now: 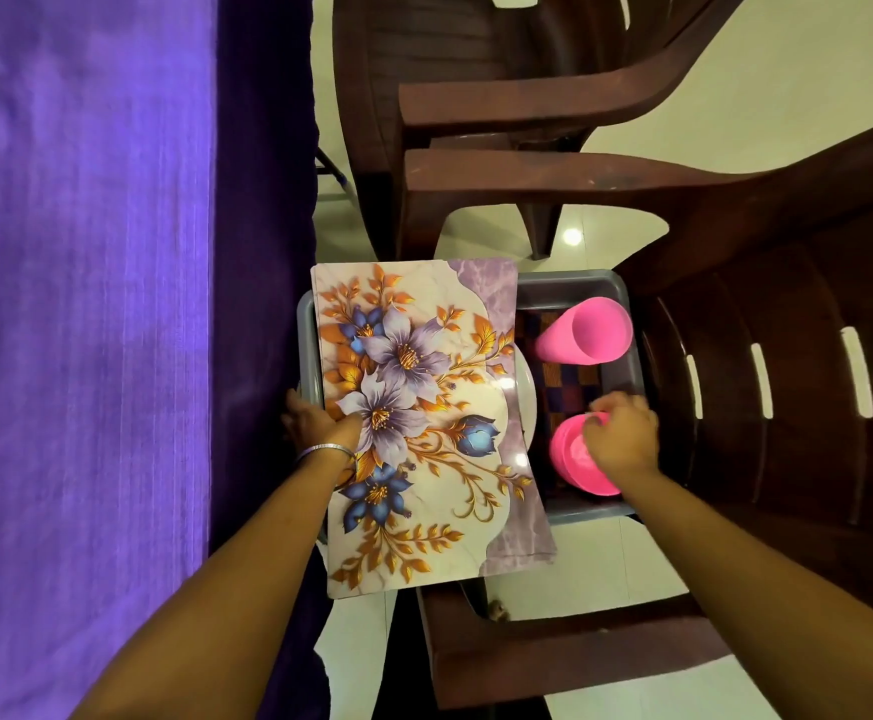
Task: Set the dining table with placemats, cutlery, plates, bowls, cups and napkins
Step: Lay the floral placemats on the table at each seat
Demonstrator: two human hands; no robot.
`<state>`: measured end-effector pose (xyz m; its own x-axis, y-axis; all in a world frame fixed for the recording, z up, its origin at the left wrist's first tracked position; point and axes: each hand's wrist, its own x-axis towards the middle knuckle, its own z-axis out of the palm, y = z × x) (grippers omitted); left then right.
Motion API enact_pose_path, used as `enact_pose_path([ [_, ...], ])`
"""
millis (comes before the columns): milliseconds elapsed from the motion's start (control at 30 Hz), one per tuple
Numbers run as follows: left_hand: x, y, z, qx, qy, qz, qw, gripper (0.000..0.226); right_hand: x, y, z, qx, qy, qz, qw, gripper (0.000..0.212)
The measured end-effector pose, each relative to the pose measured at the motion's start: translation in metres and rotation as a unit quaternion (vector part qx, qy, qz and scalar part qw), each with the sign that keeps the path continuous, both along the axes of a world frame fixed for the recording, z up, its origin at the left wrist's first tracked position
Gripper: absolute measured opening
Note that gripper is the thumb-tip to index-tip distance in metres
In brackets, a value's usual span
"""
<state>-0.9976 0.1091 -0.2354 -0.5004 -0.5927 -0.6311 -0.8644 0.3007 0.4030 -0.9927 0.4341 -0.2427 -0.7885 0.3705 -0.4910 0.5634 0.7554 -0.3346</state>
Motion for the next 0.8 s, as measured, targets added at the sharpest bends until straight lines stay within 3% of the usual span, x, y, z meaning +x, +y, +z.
enact_pose_path([
  [133, -0.003, 0.000, -0.001, -0.011, 0.016, -0.022, 1.000, 0.088, 0.002, -0.045, -0.006, -0.145, -0.007, 0.043, 0.988, 0.028],
  [367, -0.008, 0.006, -0.012, -0.012, -0.007, -0.057, 0.998, 0.098, -0.062, -0.082, -0.039, -0.218, -0.072, 0.004, 0.973, 0.116],
  [500, -0.007, 0.007, -0.020, -0.021, -0.021, -0.066, 0.997, 0.108, -0.093, -0.087, -0.059, -0.254, -0.058, -0.033, 0.965, 0.142],
  [567, -0.008, 0.009, -0.022, -0.026, -0.023, -0.066, 0.997, 0.110, -0.103, -0.090, -0.059, -0.294, -0.037, -0.081, 0.952, 0.133],
  [667, -0.009, 0.011, -0.022, -0.024, -0.030, -0.062, 0.997, 0.116, -0.112, -0.092, -0.056, -0.313, -0.001, -0.143, 0.939, 0.085],
  [733, -0.010, 0.011, -0.020, -0.026, -0.034, -0.066, 0.997, 0.118, -0.110, -0.091, -0.048, -0.310, 0.000, -0.134, 0.941, 0.047],
  [800, -0.012, 0.009, -0.020, -0.019, -0.039, -0.064, 0.997, 0.120, -0.106, -0.089, -0.040, -0.301, 0.008, -0.092, 0.949, 0.033],
])
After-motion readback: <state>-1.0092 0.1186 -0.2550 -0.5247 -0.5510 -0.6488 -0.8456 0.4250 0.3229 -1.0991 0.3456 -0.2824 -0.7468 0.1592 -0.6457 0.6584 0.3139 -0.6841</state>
